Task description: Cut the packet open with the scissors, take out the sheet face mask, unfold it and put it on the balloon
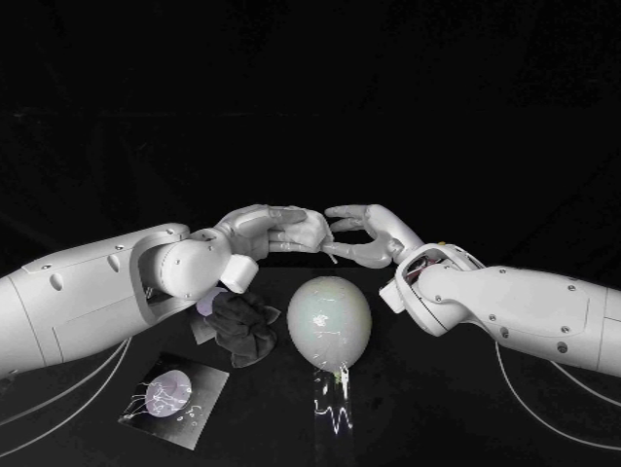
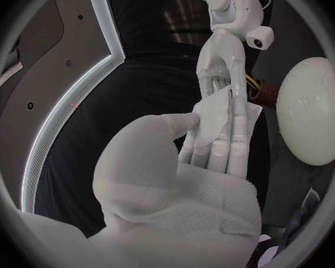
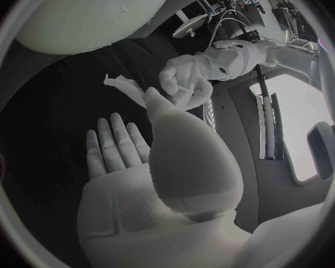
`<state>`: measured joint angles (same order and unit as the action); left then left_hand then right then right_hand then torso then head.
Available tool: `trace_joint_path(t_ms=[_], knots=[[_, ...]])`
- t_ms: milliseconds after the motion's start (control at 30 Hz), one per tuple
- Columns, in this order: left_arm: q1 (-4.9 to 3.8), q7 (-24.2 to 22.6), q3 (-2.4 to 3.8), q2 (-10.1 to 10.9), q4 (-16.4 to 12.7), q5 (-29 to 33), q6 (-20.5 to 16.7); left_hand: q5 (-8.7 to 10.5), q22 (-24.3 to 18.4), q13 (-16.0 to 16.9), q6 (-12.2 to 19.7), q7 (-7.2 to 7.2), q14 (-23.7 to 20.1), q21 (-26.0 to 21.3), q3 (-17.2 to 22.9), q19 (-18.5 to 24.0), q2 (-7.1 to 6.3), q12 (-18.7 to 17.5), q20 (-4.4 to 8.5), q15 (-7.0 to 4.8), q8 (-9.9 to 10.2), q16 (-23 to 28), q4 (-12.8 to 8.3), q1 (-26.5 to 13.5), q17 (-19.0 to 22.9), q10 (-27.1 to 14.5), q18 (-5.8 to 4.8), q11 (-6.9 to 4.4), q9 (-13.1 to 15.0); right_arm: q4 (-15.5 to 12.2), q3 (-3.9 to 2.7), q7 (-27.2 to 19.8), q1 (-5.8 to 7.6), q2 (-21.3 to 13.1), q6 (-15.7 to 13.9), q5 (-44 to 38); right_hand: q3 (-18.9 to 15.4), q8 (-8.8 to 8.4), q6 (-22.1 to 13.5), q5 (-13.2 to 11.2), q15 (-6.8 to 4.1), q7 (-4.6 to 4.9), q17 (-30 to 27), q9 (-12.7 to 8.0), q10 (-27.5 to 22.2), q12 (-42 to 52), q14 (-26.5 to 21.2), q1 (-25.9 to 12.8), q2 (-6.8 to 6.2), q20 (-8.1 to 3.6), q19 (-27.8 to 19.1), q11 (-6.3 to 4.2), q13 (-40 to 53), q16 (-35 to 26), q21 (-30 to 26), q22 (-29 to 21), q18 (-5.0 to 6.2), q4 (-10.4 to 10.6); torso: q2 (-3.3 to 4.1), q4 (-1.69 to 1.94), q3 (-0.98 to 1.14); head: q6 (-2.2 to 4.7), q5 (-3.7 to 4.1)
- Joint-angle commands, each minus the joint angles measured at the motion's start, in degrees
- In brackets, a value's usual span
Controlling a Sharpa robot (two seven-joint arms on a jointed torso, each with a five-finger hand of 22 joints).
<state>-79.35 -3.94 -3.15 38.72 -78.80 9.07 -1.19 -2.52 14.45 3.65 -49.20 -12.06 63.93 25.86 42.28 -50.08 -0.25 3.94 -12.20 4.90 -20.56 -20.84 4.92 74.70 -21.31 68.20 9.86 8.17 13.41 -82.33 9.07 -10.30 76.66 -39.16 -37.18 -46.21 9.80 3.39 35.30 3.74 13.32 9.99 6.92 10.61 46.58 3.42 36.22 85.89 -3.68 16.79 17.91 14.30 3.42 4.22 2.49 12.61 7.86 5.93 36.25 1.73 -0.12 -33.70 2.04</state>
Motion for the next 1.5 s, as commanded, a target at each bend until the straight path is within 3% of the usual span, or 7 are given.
trace_joint_path(t_ms=[33, 333, 533, 767, 1100, 1200, 1500], knots=[[-0.12, -0.1, 0.10, 0.0, -0.4, 0.6, 2.6, -0.31, -0.1, 0.0, -0.3, -0.02, 0.1, -0.3, 0.0, -0.3, -0.09, -0.2, 0.05, -0.04, -0.2, 0.3, 0.3, -0.6, 0.0, 0.3, 0.56, -0.09, 0.0, 0.2, -0.03, 0.7, -0.03, 0.3, -1.9, -1.0, 0.8, 0.49, 1.3, -0.3, -0.13, 6.83, 0.0, 0.1, 1.4, 0.2, 1.3, 0.7, 0.38, 0.01, 0.8, -0.15, 0.1, -0.1, 0.4, 0.1, -0.72, -1.0, 0.01, -0.06, 0.02, 0.03, 0.08], [-0.12, 0.2, 0.09, 0.0, -0.8, 0.5, 3.0, -0.31, -0.2, 0.1, -0.4, 0.01, 0.2, -0.3, 0.0, -0.3, -0.08, -0.2, 0.05, -0.05, -0.3, 0.4, 0.3, -0.7, 0.0, 0.4, 0.58, -0.11, 0.0, 0.0, -0.04, -0.3, -0.12, 0.8, -2.8, -0.2, 3.8, 1.38, 6.2, -0.3, -0.75, 6.36, 0.2, 0.5, 5.0, 0.3, 6.6, 0.5, 1.54, -0.01, 2.8, -0.74, 0.2, 0.4, 0.9, 0.4, -0.14, -2.7, -0.07, -0.03, 0.03, 0.12, 0.16], [-0.12, 0.4, 0.09, 0.0, -1.0, 0.5, 2.9, -0.31, -0.4, 0.0, 0.0, -0.11, 0.1, -0.6, 0.2, -0.5, -0.22, -0.4, 0.03, 0.03, -0.1, 0.9, 0.4, -0.8, 0.1, -0.1, 0.62, 0.01, -0.1, -0.1, -0.04, -2.1, -0.23, 1.1, -3.9, 1.2, 11.4, 2.66, 14.2, -0.3, -1.92, 4.99, 0.3, 0.6, 9.4, 0.2, 13.2, -1.4, 1.34, -0.03, 4.5, -2.32, 0.1, 0.9, 1.2, 0.2, 0.98, -3.4, -0.03, -0.05, 0.03, 0.26, 0.24], [-0.12, 0.1, 0.09, 0.0, -1.2, 0.5, 1.8, -0.30, -0.8, -0.1, 0.5, -0.42, 0.1, -1.0, 0.4, -0.7, -0.35, -0.5, -0.01, 0.28, 0.1, 1.7, 0.5, -1.0, 0.2, -1.1, 0.60, 0.33, -0.2, -0.7, -0.04, -5.8, -0.35, 1.1, -4.6, 3.1, 20.2, 3.81, 18.3, -0.3, -2.98, 3.58, 0.0, 0.3, 13.5, 0.3, 16.2, -4.4, 0.92, 0.02, 5.7, -3.53, 0.1, 1.2, 1.3, -0.3, 1.79, -2.0, -0.04, -0.03, 0.01, 0.36, 0.29], [-0.12, 0.0, 0.08, 0.3, -1.3, 0.5, 0.9, -0.29, -1.5, -0.1, 1.0, -0.80, -0.5, -1.9, 0.4, -0.3, -0.84, -0.5, -0.30, 0.72, 0.4, 3.1, 0.5, -1.3, 0.4, -2.5, 0.51, 0.76, -0.4, -1.8, -0.05, -9.0, -0.47, 0.4, -5.5, 3.9, 26.5, 5.53, 21.2, -0.8, -4.00, 2.55, 0.1, 1.1, 17.8, 0.4, 19.2, -7.2, 3.42, -0.05, 11.2, -4.68, 0.2, 1.9, 2.6, 1.2, 2.57, 0.7, -0.08, -0.05, 0.02, 0.53, 0.23], [-0.12, 0.8, 0.07, 0.5, -1.3, 0.1, 1.4, -0.28, -1.7, -0.1, 1.1, -0.92, -0.8, -2.3, 0.2, -0.1, -1.27, -0.5, -0.46, 0.89, 0.4, 3.5, 0.4, -1.4, 0.4, -3.0, 0.46, 0.92, -0.4, -1.8, -0.06, -9.3, -0.49, 0.3, -6.1, 4.5, 27.1, 5.71, 21.4, -0.9, -4.09, 2.46, 0.1, 1.2, 18.3, 0.4, 19.5, -7.6, 3.68, -0.07, 11.8, -4.79, 0.2, 2.0, 2.7, 1.3, 2.60, 1.1, -0.05, -0.03, 0.05, 0.59, 0.25], [-0.11, 3.8, 0.03, 1.3, -1.8, -2.2, 4.6, -0.28, -3.2, -0.1, 2.1, -1.58, -2.5, -4.6, -3.8, 1.0, -4.93, -0.3, -1.64, 1.77, 0.7, 5.5, 1.3, -3.3, 0.6, -5.6, 0.44, 1.70, -0.6, -1.5, -0.17, -9.5, -0.52, 0.2, -6.9, 6.3, 27.9, 5.91, 21.6, -0.8, -4.18, 2.30, 0.1, 1.3, 18.7, 0.3, 19.7, -7.8, 3.75, -0.10, 12.2, -4.94, 0.2, 2.0, 2.8, 1.2, 2.63, 1.0, 0.01, 0.00, 0.04, 0.60, 0.29]])
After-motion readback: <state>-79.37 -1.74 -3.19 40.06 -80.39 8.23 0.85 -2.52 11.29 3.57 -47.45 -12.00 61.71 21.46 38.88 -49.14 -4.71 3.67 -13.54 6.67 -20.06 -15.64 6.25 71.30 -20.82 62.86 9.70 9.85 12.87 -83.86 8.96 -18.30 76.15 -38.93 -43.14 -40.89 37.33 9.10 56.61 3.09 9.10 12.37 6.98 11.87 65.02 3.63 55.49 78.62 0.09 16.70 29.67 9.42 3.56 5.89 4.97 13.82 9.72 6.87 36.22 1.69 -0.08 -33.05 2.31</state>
